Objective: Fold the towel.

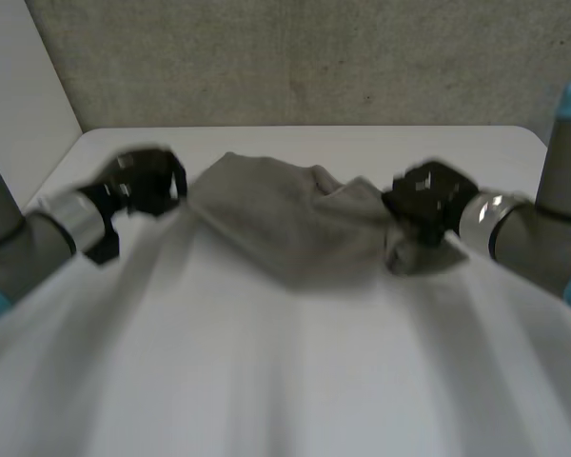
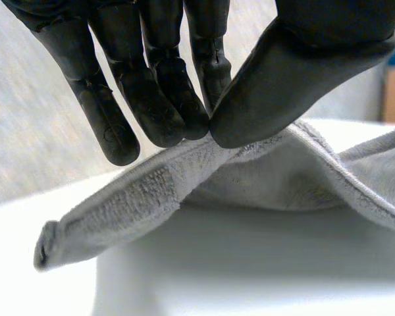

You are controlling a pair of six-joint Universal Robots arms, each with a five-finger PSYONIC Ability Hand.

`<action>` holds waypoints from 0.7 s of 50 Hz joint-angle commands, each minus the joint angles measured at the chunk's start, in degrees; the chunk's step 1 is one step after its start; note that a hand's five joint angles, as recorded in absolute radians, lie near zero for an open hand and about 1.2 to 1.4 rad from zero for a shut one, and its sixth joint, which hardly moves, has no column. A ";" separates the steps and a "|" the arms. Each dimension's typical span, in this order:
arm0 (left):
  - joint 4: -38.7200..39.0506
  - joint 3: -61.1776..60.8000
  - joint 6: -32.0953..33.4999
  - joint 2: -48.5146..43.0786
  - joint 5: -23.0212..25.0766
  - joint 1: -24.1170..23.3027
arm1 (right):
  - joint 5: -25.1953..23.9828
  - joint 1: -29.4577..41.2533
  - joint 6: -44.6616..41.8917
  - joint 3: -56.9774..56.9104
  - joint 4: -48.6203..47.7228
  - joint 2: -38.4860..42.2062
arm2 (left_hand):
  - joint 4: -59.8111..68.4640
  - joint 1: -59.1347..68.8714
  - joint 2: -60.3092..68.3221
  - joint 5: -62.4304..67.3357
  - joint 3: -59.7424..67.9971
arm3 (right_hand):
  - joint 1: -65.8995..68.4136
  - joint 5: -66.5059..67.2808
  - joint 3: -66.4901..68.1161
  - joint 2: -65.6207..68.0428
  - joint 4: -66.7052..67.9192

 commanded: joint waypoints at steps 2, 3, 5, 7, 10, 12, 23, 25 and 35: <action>-0.11 -9.59 5.82 -1.32 0.67 -0.02 | 0.76 -0.15 -1.11 11.93 -8.47 0.09 | 1.85 3.94 2.99 2.86 2.58 | -9.12 -9.46 -9.69 -9.65 -10.03; -0.10 -10.12 5.82 -1.32 0.58 -0.02 | 2.33 -0.15 -0.67 13.86 -10.75 0.27 | 1.85 3.94 2.99 2.86 2.58 | -13.32 -13.65 -13.89 -13.84 -14.23; -0.10 -10.13 5.73 -1.32 0.41 0.24 | 4.00 -0.15 -0.32 15.10 -12.43 0.27 | 1.85 3.94 2.99 2.86 2.58 | -16.70 -17.03 -17.26 -17.22 -17.60; -0.02 -10.13 5.73 -1.06 0.32 0.85 | 6.45 -0.15 0.12 16.50 -14.01 0.09 | 1.85 3.94 2.99 2.86 2.58 | -20.39 -20.72 -20.96 -20.92 -21.30; -0.02 -10.22 5.73 -0.71 0.23 1.65 | 7.97 -0.23 0.74 17.48 -14.73 -0.17 | 1.85 3.94 2.99 2.86 2.58 | -20.93 -21.27 -21.50 -21.46 -21.84; 0.16 -10.31 5.64 -0.62 0.23 2.18 | 9.73 -0.58 3.01 19.41 -15.43 -1.40 | 1.85 3.94 2.99 2.86 2.58 | -21.10 -21.44 -21.67 -21.63 -22.01; 0.95 -10.48 4.76 -0.88 0.14 3.58 | 9.91 -2.96 11.72 26.79 -17.98 -7.02 | 1.85 3.94 2.99 2.86 2.58 | -16.73 -17.07 -17.30 -17.26 -17.64; 0.95 -10.57 4.76 -0.97 0.14 3.58 | 9.82 -3.13 12.42 28.02 -18.16 -7.64 | 1.85 3.94 2.99 2.86 2.58 | -16.40 -16.73 -16.96 -16.92 -17.30; 2.71 -11.89 4.76 -1.50 0.14 3.85 | 9.55 -5.16 17.35 35.32 -21.06 -14.76 | 1.85 3.94 2.99 2.86 2.58 | -16.39 -16.72 -16.96 -16.91 -17.30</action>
